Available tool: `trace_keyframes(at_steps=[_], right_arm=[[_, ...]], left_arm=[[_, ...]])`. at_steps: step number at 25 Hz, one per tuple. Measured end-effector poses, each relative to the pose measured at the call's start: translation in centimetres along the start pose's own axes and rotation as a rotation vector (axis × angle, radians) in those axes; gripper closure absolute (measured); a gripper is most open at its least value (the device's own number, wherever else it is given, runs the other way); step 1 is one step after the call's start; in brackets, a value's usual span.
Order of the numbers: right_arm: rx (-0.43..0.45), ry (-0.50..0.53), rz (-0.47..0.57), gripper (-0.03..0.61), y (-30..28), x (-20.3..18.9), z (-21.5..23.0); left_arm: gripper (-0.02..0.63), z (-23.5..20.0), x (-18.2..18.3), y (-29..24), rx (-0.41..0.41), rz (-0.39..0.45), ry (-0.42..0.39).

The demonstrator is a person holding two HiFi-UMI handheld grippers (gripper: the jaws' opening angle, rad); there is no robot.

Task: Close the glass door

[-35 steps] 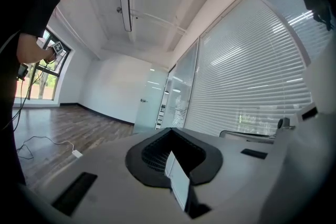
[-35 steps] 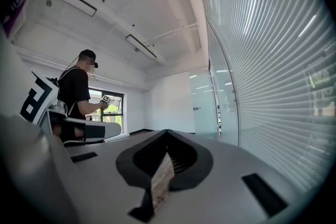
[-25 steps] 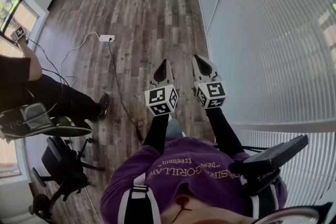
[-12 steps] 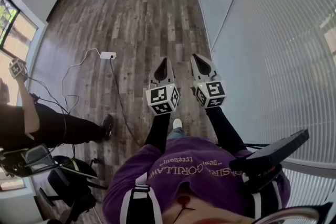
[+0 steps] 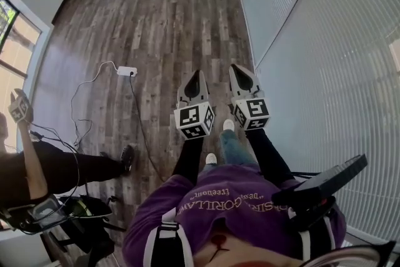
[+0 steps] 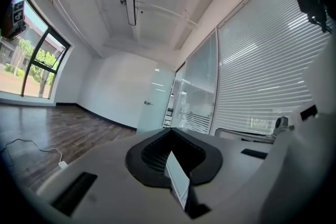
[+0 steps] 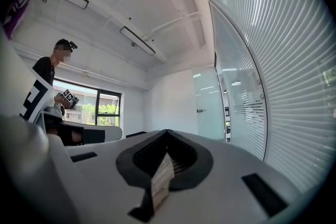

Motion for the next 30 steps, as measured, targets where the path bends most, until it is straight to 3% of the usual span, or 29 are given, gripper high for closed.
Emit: trace_keyframes(at_steps=[11, 17, 24, 30], right_arm=[[0.096, -0.008, 0.009, 0.588, -16.4, -1.1, 10.8], [0.136, -0.01, 0.008, 0.588, -22.4, -1.6, 15.6], [0.156, -0.034, -0.007, 0.588, -28.8, -2.6, 18.5], [0.159, -0.045, 0.0, 0.588, -38.0, -4.2, 19.8]], left_arm=[[0.614, -1.5, -1.0, -18.4, 0.059, 0.042, -0.023], [0.614, -1.5, -1.9, -25.5, 0.088, 0.057, -0.015], [0.614, -3.8, -2.5, -31.6, 0.129, 0.039, -0.012], [0.614, -9.2, -2.6, -39.5, 0.146, 0.04, -0.016]])
Point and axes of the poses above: the fingertips, and each gripper's own axes: y backward along the fingers, z to its right, x out of its top, the point moved 9 cm from there along y, backward along the fingers, and after that the axes turned 11 degrees about z, right-handed, at the moved point
